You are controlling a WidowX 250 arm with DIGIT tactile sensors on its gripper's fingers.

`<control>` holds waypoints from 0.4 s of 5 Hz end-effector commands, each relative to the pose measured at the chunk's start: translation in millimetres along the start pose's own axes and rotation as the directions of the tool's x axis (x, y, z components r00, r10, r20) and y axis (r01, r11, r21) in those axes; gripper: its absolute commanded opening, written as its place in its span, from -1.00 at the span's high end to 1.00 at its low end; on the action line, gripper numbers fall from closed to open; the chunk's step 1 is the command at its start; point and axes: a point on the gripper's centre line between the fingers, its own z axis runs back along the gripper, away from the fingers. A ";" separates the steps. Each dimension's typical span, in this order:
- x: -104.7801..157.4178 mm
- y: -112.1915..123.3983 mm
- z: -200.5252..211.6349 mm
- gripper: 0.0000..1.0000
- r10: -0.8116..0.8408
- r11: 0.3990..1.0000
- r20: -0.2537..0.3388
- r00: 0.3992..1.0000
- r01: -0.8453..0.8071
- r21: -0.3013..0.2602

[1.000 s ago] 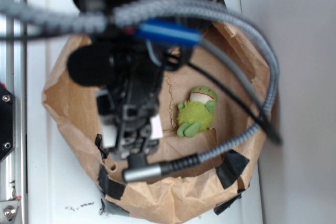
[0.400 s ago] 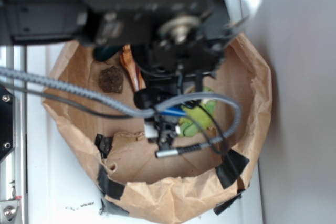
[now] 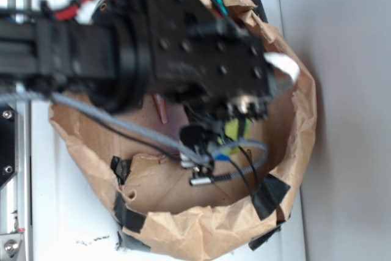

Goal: Grab the green animal.

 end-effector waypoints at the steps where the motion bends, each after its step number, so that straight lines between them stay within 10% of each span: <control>1: 13.1 -31.2 41.7 -1.00 -0.095 0.972 0.215 0.972 0.138 -0.190; 2: 40.7 -37.6 42.4 -1.00 -0.074 0.979 0.280 0.957 0.124 -0.164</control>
